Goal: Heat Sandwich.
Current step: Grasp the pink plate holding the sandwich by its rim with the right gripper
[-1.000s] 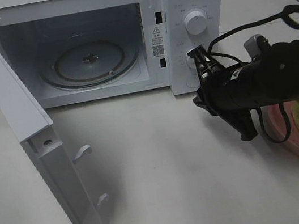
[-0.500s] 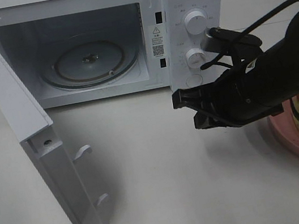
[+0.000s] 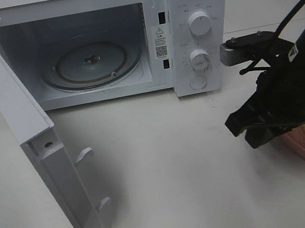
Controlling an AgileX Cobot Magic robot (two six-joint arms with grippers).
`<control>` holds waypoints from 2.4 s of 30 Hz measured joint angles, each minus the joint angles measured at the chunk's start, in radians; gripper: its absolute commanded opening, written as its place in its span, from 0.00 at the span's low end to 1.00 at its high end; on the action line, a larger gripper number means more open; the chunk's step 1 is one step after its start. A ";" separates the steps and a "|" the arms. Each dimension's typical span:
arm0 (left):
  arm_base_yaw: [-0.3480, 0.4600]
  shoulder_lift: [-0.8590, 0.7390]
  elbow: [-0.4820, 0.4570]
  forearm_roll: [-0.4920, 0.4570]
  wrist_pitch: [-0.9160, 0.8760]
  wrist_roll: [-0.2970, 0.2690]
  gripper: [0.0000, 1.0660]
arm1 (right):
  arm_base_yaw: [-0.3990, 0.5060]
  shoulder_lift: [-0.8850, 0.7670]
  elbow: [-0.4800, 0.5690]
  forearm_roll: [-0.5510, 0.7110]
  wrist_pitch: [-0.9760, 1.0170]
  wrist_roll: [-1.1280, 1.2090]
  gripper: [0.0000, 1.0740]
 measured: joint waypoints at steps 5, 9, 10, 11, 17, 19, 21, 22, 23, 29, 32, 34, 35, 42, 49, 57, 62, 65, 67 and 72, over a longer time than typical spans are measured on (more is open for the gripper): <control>0.000 0.000 0.000 0.000 0.000 0.000 0.97 | -0.023 0.000 -0.047 -0.098 0.101 0.050 0.22; 0.000 0.000 0.000 0.000 0.000 0.000 0.97 | -0.087 0.000 -0.131 -0.166 0.191 0.132 0.50; 0.000 0.000 0.000 0.000 0.000 0.000 0.97 | -0.087 0.000 -0.131 -0.166 0.191 0.132 0.50; 0.000 0.000 0.000 0.000 0.000 0.000 0.97 | -0.092 0.000 -0.140 -0.174 0.195 0.133 0.66; 0.000 0.000 0.000 0.000 0.000 0.000 0.97 | -0.098 -0.001 -0.164 -0.212 0.219 0.124 0.98; 0.000 0.000 0.000 0.000 0.000 0.000 0.97 | -0.098 -0.001 -0.164 -0.228 0.223 0.124 0.97; 0.000 0.000 0.000 0.000 0.000 0.000 0.97 | -0.098 -0.001 -0.164 -0.228 0.223 0.124 0.96; 0.000 0.000 0.000 0.000 0.000 0.000 0.97 | -0.098 0.001 -0.164 -0.235 0.223 0.124 0.96; 0.000 0.000 0.000 0.000 0.000 0.000 0.97 | -0.098 0.008 -0.164 -0.239 0.223 0.130 0.95; 0.000 0.000 0.000 0.000 0.000 0.000 0.97 | -0.098 0.057 -0.164 -0.242 0.223 0.130 0.93; 0.000 0.000 0.000 0.000 0.000 0.000 0.97 | -0.104 0.102 -0.164 -0.244 0.223 0.130 0.92; 0.000 0.000 0.000 0.000 0.000 0.000 0.97 | -0.108 0.113 -0.164 -0.244 0.223 0.130 0.91; 0.000 0.000 0.000 0.000 0.000 0.000 0.97 | -0.114 0.123 -0.164 -0.245 0.223 0.130 0.91; 0.000 0.000 0.000 0.000 0.000 0.000 0.97 | -0.129 0.185 -0.164 -0.279 0.203 0.130 0.89; 0.000 0.000 0.000 0.000 0.000 0.000 0.97 | -0.149 0.258 -0.164 -0.320 0.132 0.160 0.89; 0.000 0.000 0.000 0.000 0.000 0.000 0.97 | -0.161 0.318 -0.164 -0.330 0.091 0.162 0.87; 0.000 0.000 0.000 0.000 0.000 0.000 0.97 | -0.161 0.364 -0.164 -0.330 0.054 0.162 0.86; 0.000 0.000 0.000 0.000 0.000 0.000 0.97 | -0.161 0.394 -0.164 -0.330 0.042 0.162 0.85; 0.000 0.000 0.000 0.000 0.000 0.000 0.97 | -0.161 0.412 -0.165 -0.331 0.031 0.164 0.84; 0.000 0.000 0.000 0.000 0.000 0.000 0.97 | -0.161 0.411 -0.166 -0.331 0.029 0.164 0.82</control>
